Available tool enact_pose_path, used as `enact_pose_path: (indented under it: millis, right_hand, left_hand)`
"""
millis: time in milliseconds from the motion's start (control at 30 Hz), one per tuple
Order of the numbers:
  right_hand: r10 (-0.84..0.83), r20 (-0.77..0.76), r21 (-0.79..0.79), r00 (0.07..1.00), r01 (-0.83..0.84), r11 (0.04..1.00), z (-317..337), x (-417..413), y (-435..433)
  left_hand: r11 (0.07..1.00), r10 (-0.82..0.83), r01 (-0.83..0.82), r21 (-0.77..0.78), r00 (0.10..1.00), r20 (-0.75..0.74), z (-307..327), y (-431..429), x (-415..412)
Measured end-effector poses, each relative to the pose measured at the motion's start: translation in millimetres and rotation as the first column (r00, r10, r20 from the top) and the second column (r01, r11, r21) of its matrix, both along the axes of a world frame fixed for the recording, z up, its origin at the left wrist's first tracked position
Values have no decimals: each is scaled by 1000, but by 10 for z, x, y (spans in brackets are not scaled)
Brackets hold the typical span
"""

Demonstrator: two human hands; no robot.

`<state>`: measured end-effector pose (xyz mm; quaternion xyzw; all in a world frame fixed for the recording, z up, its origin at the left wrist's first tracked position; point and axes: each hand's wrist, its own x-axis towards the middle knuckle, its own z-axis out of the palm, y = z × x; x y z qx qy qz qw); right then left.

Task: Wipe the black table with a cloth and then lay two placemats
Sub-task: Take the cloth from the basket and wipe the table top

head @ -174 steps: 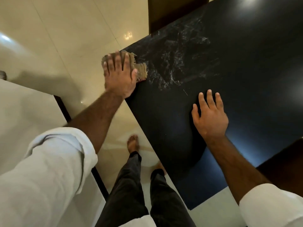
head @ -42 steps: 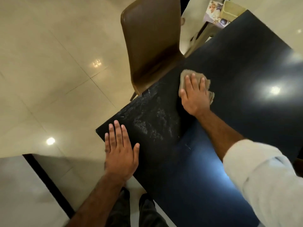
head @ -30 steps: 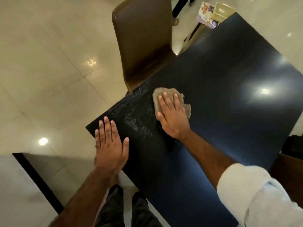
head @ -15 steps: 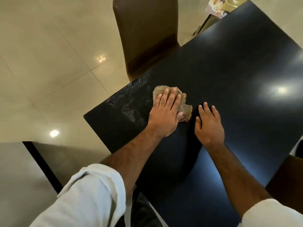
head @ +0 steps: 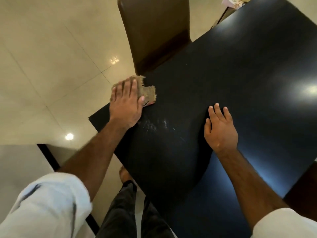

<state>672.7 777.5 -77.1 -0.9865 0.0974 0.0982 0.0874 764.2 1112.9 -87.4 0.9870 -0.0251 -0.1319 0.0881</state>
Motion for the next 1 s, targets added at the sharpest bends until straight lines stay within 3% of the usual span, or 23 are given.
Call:
enact_pose_path:
  millis: [200,267,367,467,533,667,767,867,1000]
  right_hand:
    - [-18,17,17,1000,18,1000,-14,-4,22]
    - [-17,15,1,1000,17,1000,-29,-6,29]
    - [-15,1,-7,1000,15,1000,-45,-29,36]
    - [-10,9,1,1000,10,1000,-34,-53,24]
    - [-1,21,-7,1000,1,1000,-19,-49,10]
    - [18,20,-24,1000,-17,1000,8,-41,-6]
    - [19,30,-26,999,-18,999,8,-42,-20]
    - [5,14,-1,1000,-5,1000,23,-24,-51]
    - [33,-21,1,999,-33,999,95,28,-186]
  left_hand:
    - [973,230,-230,22,973,-18,68,166,-243]
    - [983,186,-186,8,983,5,53,-139,-14]
    - [1000,-10,10,1,999,40,11,-714,171]
    - [971,-237,236,20,971,34,6,-1031,-274]
    - [953,-304,304,12,953,12,17,-901,-743]
    - [978,-201,203,55,979,-38,21,-166,-1288]
    - [991,-80,83,100,996,-29,4,218,-1019]
    - [996,0,0,90,1000,1,4,41,-661]
    - [980,-192,192,55,981,-4,9,-759,-803]
